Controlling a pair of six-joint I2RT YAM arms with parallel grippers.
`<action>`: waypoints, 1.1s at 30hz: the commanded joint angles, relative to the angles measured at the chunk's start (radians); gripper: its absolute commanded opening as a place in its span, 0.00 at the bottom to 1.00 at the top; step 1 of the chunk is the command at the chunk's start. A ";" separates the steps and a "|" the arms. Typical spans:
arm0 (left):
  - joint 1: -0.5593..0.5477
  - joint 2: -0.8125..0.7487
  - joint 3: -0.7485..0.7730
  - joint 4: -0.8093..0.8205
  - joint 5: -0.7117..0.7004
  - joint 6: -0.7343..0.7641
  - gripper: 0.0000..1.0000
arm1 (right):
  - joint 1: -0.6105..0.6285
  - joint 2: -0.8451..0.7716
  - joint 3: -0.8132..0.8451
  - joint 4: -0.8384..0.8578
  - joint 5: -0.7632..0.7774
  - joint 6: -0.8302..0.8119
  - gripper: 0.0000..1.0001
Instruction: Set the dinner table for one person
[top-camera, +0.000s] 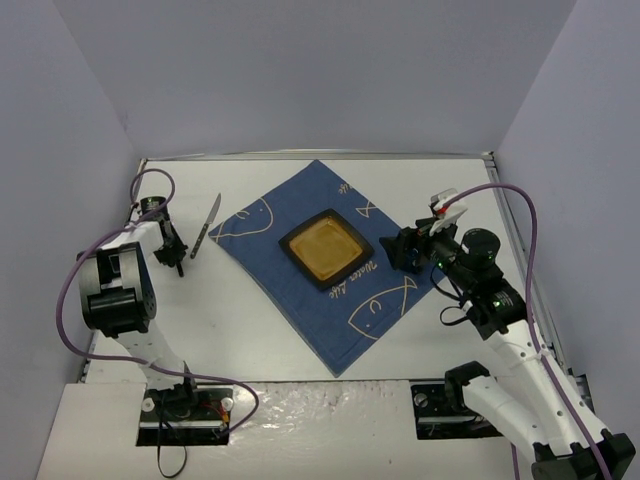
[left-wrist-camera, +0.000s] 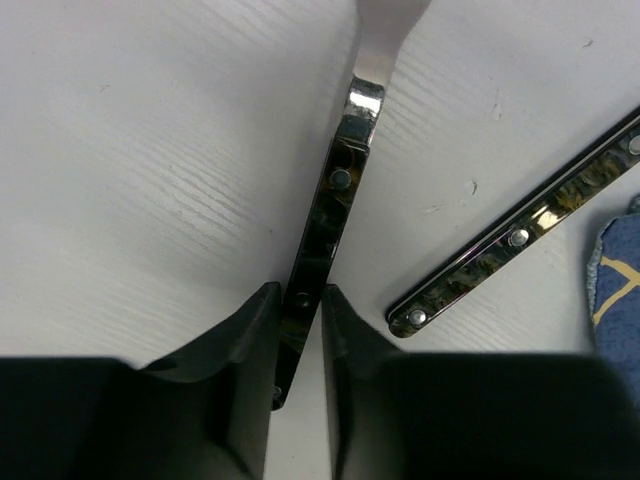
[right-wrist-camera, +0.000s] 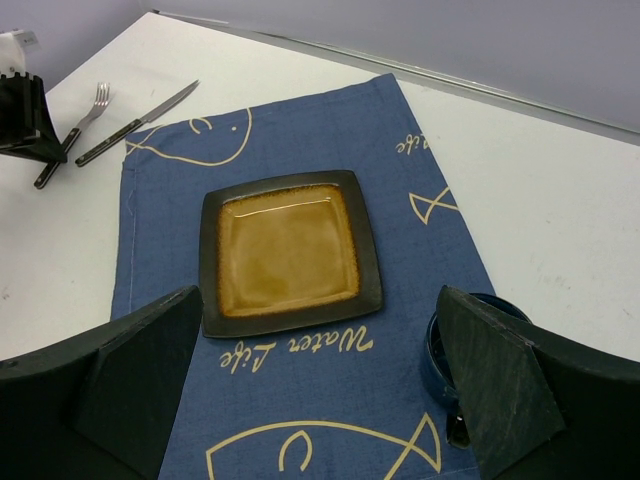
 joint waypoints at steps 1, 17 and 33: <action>-0.003 -0.039 -0.020 -0.043 0.050 -0.002 0.02 | 0.003 -0.017 -0.001 0.068 -0.008 0.002 1.00; -0.184 -0.208 0.232 -0.080 0.116 0.423 0.00 | 0.003 -0.034 -0.009 0.064 0.007 0.015 1.00; -0.442 0.194 0.676 -0.217 0.315 0.807 0.00 | 0.003 -0.054 0.018 0.007 0.010 0.025 1.00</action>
